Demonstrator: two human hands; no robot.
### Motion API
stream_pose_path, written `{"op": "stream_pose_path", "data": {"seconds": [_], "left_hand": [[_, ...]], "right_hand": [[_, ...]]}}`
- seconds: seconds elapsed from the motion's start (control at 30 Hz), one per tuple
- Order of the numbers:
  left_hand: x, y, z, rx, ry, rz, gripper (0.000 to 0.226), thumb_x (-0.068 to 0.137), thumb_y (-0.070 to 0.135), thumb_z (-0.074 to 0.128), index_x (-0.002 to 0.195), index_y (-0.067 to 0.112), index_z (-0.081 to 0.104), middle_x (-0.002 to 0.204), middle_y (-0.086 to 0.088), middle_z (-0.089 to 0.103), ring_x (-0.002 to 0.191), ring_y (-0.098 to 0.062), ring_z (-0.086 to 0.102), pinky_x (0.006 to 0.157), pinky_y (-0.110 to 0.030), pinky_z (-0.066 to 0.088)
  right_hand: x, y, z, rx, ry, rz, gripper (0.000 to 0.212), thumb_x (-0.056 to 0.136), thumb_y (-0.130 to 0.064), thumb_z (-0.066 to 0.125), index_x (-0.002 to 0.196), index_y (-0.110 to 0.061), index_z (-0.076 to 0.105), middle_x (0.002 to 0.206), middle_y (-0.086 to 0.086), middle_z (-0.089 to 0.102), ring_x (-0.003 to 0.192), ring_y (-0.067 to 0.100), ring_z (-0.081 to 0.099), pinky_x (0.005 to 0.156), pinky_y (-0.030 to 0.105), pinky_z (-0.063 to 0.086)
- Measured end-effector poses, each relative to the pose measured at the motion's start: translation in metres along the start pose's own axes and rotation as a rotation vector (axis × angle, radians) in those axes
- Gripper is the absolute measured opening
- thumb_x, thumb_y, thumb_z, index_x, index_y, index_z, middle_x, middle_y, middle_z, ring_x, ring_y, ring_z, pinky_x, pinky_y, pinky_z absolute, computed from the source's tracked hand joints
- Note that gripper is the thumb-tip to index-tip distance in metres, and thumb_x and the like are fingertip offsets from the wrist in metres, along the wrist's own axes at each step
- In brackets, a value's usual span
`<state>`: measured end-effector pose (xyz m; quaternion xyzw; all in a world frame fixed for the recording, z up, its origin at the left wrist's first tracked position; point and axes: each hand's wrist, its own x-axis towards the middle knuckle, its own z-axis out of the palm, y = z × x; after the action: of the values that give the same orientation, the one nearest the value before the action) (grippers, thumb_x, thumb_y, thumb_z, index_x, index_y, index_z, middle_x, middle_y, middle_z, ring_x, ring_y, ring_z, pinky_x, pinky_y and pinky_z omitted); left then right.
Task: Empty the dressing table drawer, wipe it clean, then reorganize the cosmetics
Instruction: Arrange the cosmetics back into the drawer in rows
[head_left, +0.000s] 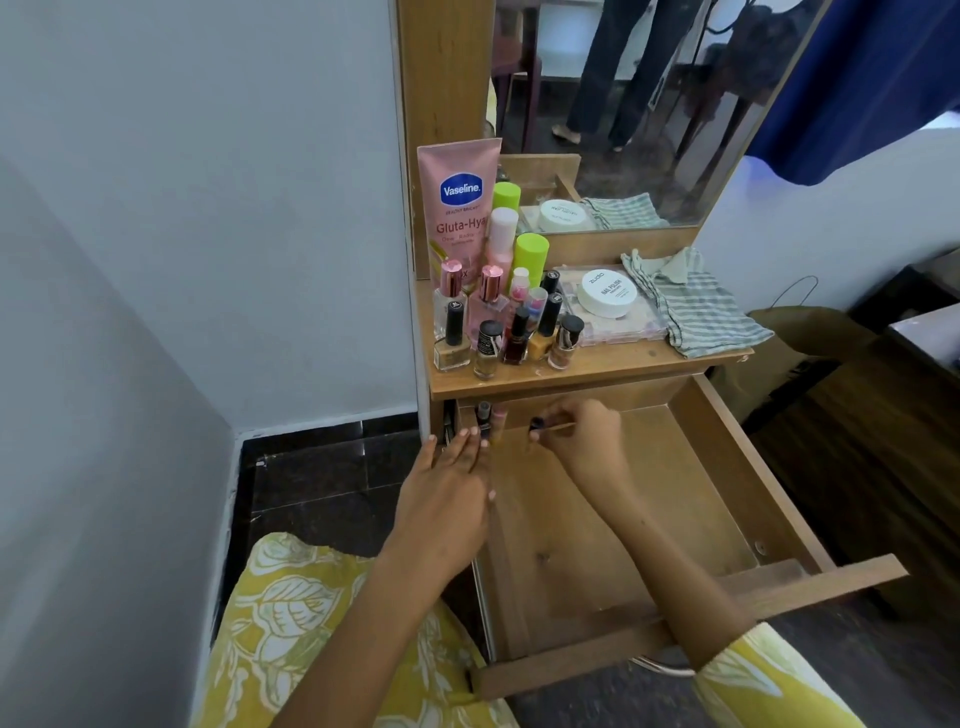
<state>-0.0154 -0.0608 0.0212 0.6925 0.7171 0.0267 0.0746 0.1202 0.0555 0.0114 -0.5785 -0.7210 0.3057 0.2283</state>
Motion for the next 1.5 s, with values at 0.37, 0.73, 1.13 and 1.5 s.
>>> {"op": "stream_pose_path", "data": {"seconds": [0.37, 0.73, 1.13, 1.5], "left_hand": [[0.002, 0.004, -0.005, 0.031, -0.102, -0.031, 0.054, 0.101, 0.026, 0.027, 0.149, 0.012, 0.005, 0.157, -0.005, 0.0, 0.144, -0.015, -0.004, 0.114, -0.039, -0.005], [0.004, 0.009, -0.014, 0.06, -0.182, -0.069, 0.057, 0.1, 0.018, 0.028, 0.149, 0.011, -0.001, 0.157, -0.006, -0.006, 0.144, -0.016, -0.009, 0.114, -0.04, -0.006], [0.003, 0.01, -0.015, 0.051, -0.184, -0.063, 0.056, 0.101, 0.021, 0.028, 0.149, 0.01, 0.0, 0.157, -0.007, -0.005, 0.144, -0.017, -0.009, 0.114, -0.04, -0.005], [0.022, 0.034, -0.016, -0.042, 0.22, 0.041, 0.057, 0.1, 0.022, 0.031, 0.148, 0.013, 0.0, 0.156, -0.004, -0.01, 0.142, -0.015, -0.013, 0.109, -0.036, -0.012]], "right_hand": [[0.005, 0.007, 0.033, 0.015, 0.024, -0.001, 0.026, 0.075, -0.001, 0.074, 0.099, -0.009, 0.071, 0.096, 0.005, 0.073, 0.092, 0.018, 0.067, 0.085, 0.033, 0.055], [0.01, 0.004, 0.038, -0.037, -0.041, -0.064, 0.018, 0.081, 0.003, 0.066, 0.096, -0.003, 0.074, 0.098, 0.01, 0.073, 0.095, 0.021, 0.068, 0.088, 0.029, 0.052], [0.011, 0.007, 0.043, -0.192, -0.087, -0.071, 0.016, 0.088, -0.002, 0.059, 0.097, -0.007, 0.072, 0.097, 0.009, 0.072, 0.09, 0.021, 0.066, 0.084, 0.034, 0.054], [0.005, 0.007, 0.004, -0.079, 0.008, -0.046, 0.02, 0.08, 0.004, 0.062, 0.094, -0.004, 0.075, 0.092, 0.008, 0.074, 0.086, 0.017, 0.068, 0.082, 0.029, 0.054]]}}
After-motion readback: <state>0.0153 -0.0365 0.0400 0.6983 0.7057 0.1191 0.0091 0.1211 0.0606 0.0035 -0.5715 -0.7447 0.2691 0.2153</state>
